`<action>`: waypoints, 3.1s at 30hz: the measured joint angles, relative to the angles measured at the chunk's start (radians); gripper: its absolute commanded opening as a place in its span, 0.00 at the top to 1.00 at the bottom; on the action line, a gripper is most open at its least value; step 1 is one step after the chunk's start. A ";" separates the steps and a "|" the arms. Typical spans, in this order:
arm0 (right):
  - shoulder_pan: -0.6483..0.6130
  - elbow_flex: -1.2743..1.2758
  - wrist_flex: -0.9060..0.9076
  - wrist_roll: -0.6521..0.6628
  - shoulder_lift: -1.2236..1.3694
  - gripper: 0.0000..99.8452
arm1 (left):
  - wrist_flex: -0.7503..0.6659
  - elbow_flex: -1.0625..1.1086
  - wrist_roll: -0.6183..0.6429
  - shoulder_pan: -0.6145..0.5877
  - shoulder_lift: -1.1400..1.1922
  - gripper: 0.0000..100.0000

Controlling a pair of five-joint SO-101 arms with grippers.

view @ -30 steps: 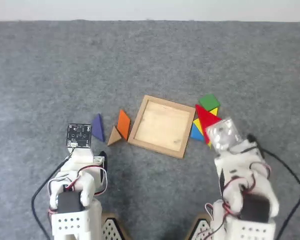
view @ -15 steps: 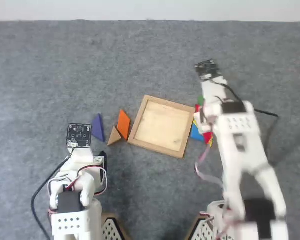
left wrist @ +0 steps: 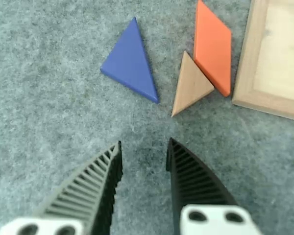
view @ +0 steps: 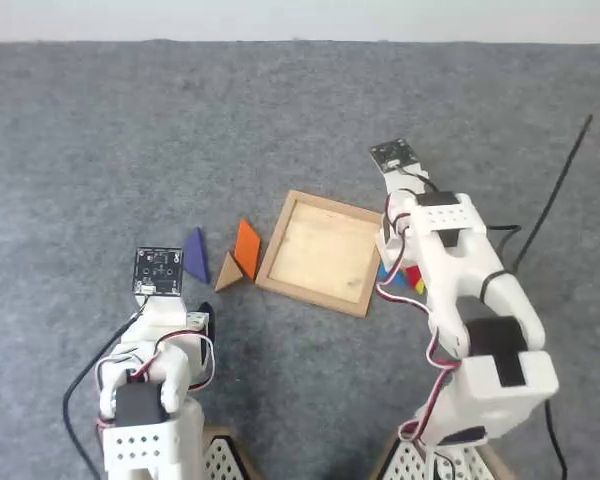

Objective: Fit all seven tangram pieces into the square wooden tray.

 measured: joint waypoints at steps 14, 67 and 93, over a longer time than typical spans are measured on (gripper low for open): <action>0.003 -0.014 -0.049 0.002 0.043 0.63 | 0.000 0.000 0.000 0.000 0.000 0.85; 0.002 -0.038 0.157 0.061 -0.258 0.85 | 0.000 0.000 0.000 0.000 0.000 0.85; -0.445 -0.374 0.144 -0.522 0.152 0.85 | 0.000 0.000 0.000 0.000 0.000 0.85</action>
